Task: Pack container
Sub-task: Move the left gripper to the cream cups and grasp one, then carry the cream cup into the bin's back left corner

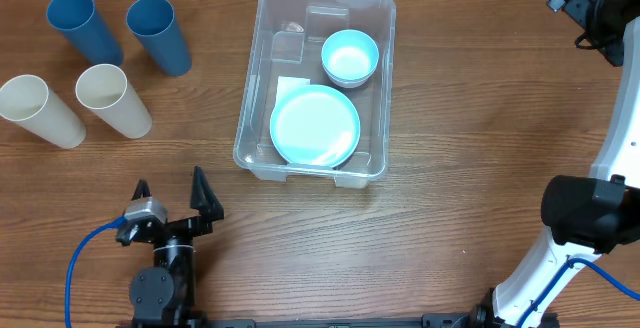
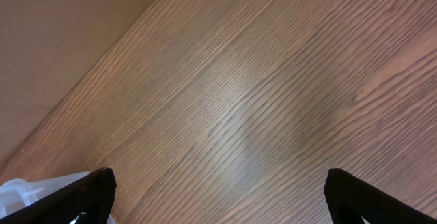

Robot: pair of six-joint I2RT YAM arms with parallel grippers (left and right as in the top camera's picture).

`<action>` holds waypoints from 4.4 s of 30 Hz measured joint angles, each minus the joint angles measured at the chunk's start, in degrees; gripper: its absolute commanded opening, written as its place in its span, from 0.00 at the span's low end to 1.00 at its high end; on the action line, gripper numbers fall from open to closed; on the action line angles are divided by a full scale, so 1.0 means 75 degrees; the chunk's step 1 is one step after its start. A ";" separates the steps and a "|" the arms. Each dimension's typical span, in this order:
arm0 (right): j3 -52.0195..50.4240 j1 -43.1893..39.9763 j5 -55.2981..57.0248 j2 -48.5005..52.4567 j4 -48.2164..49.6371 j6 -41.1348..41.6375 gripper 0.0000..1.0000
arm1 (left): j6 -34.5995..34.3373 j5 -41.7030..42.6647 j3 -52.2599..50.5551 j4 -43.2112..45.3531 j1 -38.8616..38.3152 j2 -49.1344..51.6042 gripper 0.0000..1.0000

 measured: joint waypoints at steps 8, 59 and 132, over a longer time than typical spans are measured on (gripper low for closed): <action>0.0003 -0.0003 -0.0020 0.0000 -0.0006 -0.0006 1.00 | 0.1099 -0.0358 0.5601 -0.3348 0.0006 0.3844 1.00; 0.0006 -0.0003 -0.0050 0.0000 -0.0003 -0.0003 1.00 | 0.1145 0.0612 1.2936 -0.8201 0.1784 1.4324 0.04; 0.0003 0.0000 -0.0052 0.0000 -0.0003 -0.0003 1.00 | 0.0516 0.0664 1.3038 -0.1903 -0.1909 1.5516 0.74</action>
